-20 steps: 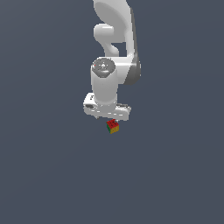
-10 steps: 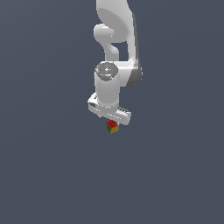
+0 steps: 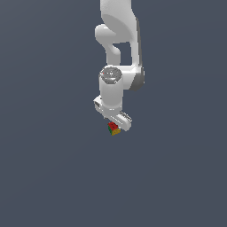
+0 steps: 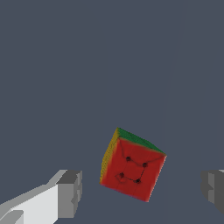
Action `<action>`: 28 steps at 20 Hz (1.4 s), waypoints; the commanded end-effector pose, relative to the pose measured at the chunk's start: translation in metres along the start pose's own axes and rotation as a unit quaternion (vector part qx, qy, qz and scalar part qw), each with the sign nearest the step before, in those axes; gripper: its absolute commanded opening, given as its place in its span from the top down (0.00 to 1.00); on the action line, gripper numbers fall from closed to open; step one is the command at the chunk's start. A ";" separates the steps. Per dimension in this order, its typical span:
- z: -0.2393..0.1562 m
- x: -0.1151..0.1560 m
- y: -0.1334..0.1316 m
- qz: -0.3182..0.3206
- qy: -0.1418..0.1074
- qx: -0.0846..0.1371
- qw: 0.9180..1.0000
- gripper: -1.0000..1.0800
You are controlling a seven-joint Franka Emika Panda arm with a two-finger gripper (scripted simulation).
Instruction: Pick up the object and move it to a goal position.
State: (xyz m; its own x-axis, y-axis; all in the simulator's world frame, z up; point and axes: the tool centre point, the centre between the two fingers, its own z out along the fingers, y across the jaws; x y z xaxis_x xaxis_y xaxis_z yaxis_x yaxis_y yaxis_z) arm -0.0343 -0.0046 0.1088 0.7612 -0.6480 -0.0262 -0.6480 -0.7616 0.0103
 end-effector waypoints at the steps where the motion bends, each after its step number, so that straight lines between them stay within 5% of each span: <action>1: 0.005 -0.003 0.000 0.035 0.002 0.001 0.999 0.04; 14: 0.023 -0.014 0.002 0.172 0.010 0.006 0.985 0.04; 28: 0.031 -0.016 0.003 0.198 0.012 0.007 0.980 0.04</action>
State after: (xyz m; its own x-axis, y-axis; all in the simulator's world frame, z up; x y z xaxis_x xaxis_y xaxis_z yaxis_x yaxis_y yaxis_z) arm -0.0490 0.0040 0.0809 0.4514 -0.8923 -0.0002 -0.8923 -0.4514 -0.0003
